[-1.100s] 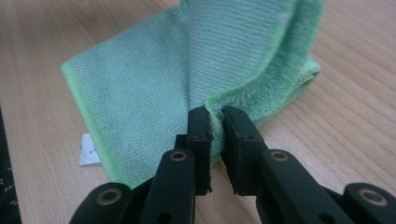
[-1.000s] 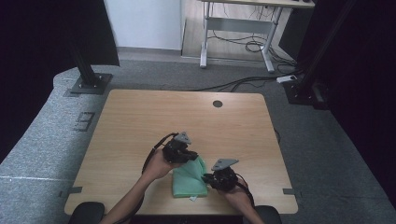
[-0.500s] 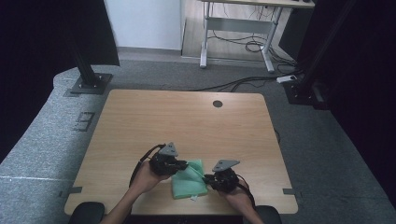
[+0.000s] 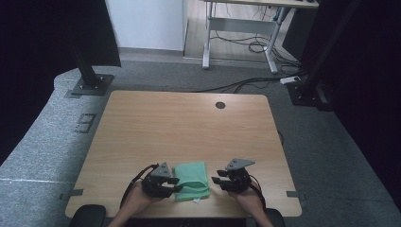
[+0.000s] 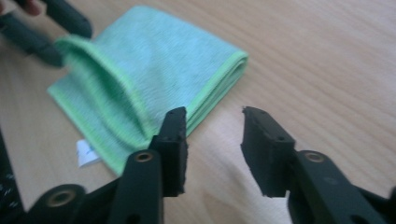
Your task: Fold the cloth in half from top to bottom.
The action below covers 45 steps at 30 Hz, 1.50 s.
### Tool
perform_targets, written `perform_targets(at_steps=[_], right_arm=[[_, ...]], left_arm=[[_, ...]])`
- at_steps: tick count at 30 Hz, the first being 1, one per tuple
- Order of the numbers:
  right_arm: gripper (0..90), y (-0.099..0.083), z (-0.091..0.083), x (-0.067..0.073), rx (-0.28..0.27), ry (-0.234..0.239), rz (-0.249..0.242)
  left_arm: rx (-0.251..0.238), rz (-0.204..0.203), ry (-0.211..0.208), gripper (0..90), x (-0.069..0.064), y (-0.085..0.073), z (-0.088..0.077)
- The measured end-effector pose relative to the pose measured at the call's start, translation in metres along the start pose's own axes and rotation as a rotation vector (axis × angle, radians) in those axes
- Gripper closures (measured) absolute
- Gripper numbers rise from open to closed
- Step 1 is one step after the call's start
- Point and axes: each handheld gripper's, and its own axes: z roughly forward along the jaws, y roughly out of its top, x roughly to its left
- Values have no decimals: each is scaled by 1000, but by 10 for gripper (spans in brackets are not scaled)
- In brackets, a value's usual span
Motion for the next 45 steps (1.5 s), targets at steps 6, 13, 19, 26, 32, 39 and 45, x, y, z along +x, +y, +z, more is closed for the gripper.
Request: perform_targets(at_steps=[6, 13, 19, 26, 32, 39, 45], right_arm=[[423, 13, 10, -3, -4, -29, 1], [296, 29, 35, -1, 13, -35, 11], [248, 22, 44, 8, 69, -8, -8], [217, 5, 45, 16, 118, -28, -49], [182, 6, 49, 17, 123, -58, -75], [164, 12, 59, 5, 112, -74, -35], [165, 23, 70, -6, 106, -114, -4]], left_arm=[[-76, -27, 24, 368, 6, 12, -20], [-101, -142, 130, 242, 37, 22, -7], [-2, -178, 188, 161, 35, 2, 15], [42, -187, 225, 127, 30, -8, 24], [62, -154, 268, 90, 35, -4, 30], [38, -155, 319, 77, 63, 8, 37], [20, -163, 337, 77, 87, 20, 43]])
